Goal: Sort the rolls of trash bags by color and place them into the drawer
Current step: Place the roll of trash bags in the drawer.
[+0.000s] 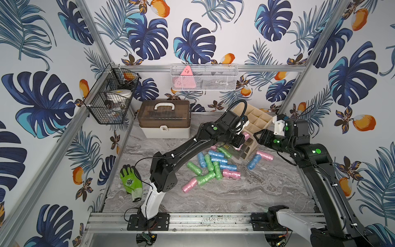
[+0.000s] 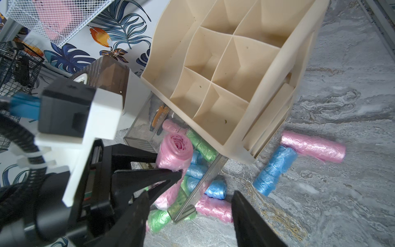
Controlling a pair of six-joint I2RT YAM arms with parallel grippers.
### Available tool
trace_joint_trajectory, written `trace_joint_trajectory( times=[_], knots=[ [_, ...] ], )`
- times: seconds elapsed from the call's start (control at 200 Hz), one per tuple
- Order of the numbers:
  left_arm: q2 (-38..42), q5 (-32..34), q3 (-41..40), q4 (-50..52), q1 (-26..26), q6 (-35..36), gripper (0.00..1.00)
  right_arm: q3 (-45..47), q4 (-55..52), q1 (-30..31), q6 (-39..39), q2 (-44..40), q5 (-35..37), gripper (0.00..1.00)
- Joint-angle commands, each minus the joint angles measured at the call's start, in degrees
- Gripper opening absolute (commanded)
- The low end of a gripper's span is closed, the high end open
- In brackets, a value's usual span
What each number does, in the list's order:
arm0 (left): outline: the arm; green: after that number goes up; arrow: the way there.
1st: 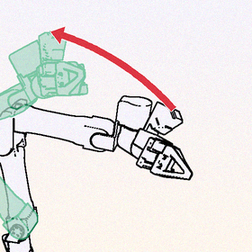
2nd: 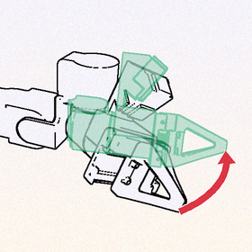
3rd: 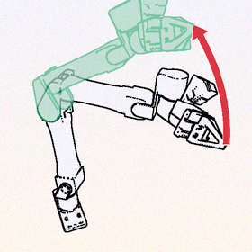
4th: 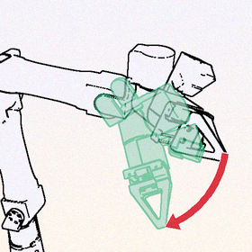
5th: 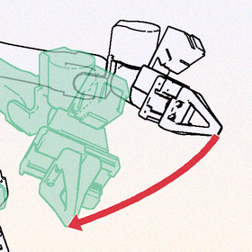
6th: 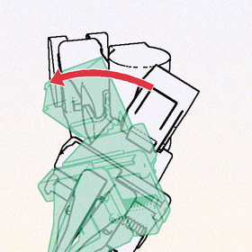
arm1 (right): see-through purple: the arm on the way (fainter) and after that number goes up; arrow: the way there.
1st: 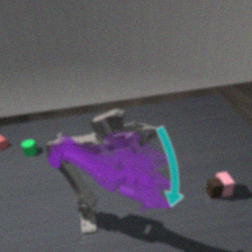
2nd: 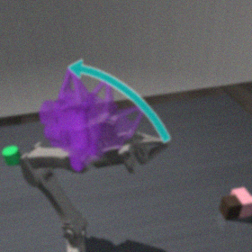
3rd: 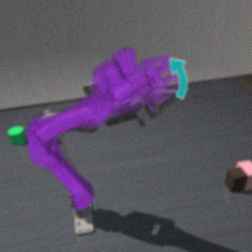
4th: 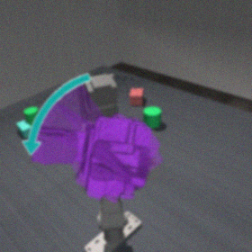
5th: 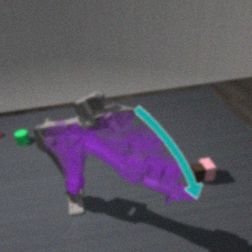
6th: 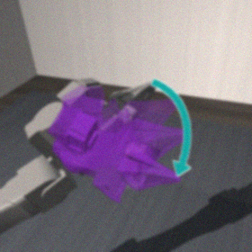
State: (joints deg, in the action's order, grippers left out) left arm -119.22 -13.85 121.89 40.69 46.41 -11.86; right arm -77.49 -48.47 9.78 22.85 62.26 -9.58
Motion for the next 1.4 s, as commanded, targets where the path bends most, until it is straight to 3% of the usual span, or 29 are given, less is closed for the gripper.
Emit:
trace_joint_trajectory(
  times=[0.0,0.225,0.365,0.485,0.695,0.78,0.866,0.971,1.171,1.271,1.396],
  knots=[
    [0.2,0.4,-1.5,-0.5,-0.1,1.2,0.24,-0.2,0.5,0.0,-0.8,0.2,-0.4,0.63],
    [-1.9,0.1,0.8,1.2,-0.1,1.4,0.31,-0.1,1.1,0.0,-0.5,0.6,-0.9,0.63],
    [-2.7,0.2,1.9,1.3,-0.1,1.5,0.52,0.1,1.2,-0.1,-0.6,0.8,-0.6,0.63],
    [-2.3,0.0,2.0,0.5,-0.1,1.3,0.58,0.0,1.3,0.0,-0.5,1.1,-0.9,0.63],
    [-0.2,1.2,1.9,0.6,-0.1,1.2,0.59,0.0,1.4,0.0,-0.2,1.4,-0.8,0.63],
    [2.2,2.8,0.8,0.6,-0.1,1.2,0.59,-0.3,1.9,0.0,0.2,1.2,-0.6,0.69],
    [5.4,4.5,-1.5,0.2,-0.3,1.2,0.59,-1.1,2.1,0.0,2.0,0.7,2.2,0.79],
    [10.0,6.6,-5.1,0.0,-1.1,0.4,0.59,-2.4,1.8,0.0,4.3,0.4,5.9,0.8],
    [19.0,10.3,-14.3,2.3,-4.3,-1.9,0.59,-2.1,3.1,0.0,5.7,-0.4,6.4,0.78],
    [23.3,11.9,-20.0,4.2,-6.2,-3.5,0.59,-3.0,2.4,-0.1,5.4,1.1,4.2,0.78],
    [29.0,14.5,-28.1,6.6,-7.1,-4.7,0.62,-5.4,0.3,0.0,0.2,4.5,-4.3,0.76]
  ],
)
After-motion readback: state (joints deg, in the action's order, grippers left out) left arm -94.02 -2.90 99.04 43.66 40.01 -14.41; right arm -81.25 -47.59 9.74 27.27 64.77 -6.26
